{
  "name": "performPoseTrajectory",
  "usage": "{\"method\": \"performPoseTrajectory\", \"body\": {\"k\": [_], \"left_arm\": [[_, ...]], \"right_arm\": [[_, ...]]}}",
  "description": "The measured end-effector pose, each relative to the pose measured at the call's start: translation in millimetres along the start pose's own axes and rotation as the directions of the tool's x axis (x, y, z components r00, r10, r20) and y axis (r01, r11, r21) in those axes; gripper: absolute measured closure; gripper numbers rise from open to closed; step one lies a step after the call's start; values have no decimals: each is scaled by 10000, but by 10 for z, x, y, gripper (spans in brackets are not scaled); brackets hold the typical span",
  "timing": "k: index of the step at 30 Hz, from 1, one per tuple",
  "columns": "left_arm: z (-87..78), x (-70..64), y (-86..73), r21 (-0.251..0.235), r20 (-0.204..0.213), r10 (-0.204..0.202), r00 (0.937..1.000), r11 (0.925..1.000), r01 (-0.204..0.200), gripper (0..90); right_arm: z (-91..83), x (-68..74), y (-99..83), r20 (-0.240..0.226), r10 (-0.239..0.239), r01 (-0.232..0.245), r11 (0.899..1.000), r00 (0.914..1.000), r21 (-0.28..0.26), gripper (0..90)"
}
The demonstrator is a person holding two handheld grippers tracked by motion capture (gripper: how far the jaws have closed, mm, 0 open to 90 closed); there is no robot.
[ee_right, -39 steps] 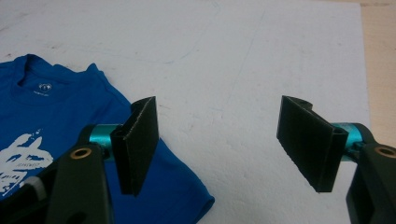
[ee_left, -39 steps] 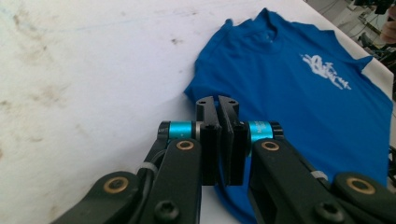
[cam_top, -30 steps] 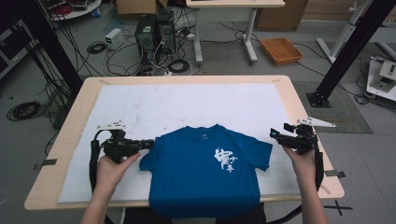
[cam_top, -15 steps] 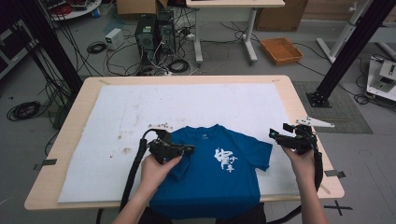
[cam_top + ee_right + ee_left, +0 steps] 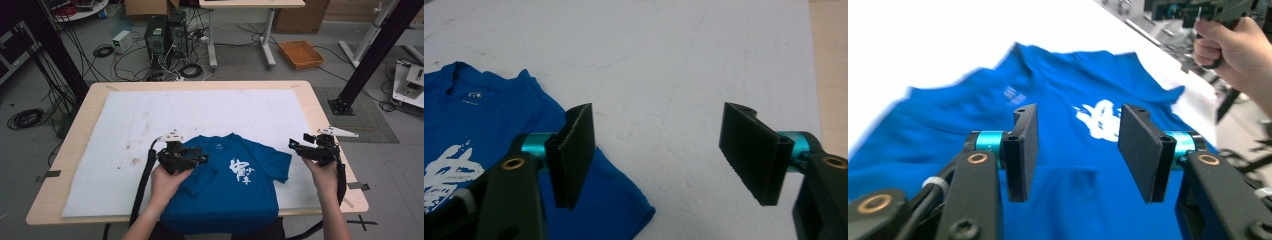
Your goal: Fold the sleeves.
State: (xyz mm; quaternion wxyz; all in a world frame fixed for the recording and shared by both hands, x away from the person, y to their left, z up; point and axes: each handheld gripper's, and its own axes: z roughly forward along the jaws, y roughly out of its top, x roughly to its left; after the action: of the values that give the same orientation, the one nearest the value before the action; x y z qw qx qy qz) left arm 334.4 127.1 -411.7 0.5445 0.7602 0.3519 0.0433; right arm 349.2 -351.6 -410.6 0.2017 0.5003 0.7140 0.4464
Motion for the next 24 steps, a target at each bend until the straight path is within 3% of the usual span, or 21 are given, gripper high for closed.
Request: {"method": "performPoseTrajectory", "body": {"k": [2, 5, 11, 15, 17, 24], "left_arm": [[-182, 57, -7, -269, -442, 310, 9985, 9991, -322, 469], [-457, 174, -49, -570, -1222, 636, 9905, 9958, -710, 455], [-901, 472, -166, -1111, -2308, 448, 9720, 9912, -721, 452], [-1040, 614, -237, -1363, -2487, -78, 9686, 9903, -270, 452], [-1070, 653, -259, -1448, -2427, -267, 9697, 9894, -90, 452], [-1062, 668, -268, -1404, -2286, -279, 9731, 9901, -46, 452]], "right_arm": [[0, -7, -16, -138, 17, -16, 10000, 9999, 66, 377], [23, -28, -64, -502, 213, -199, 9994, 9985, 277, 473], [116, -46, -147, -525, 400, -345, 9942, 9978, 1017, 568], [204, -83, -211, -429, 427, -355, 9870, 9982, 1568, 617], [227, -91, -232, -435, 467, -385, 9843, 9980, 1725, 633], [260, -94, -264, -460, 457, -357, 9791, 9979, 2000, 692]]}}
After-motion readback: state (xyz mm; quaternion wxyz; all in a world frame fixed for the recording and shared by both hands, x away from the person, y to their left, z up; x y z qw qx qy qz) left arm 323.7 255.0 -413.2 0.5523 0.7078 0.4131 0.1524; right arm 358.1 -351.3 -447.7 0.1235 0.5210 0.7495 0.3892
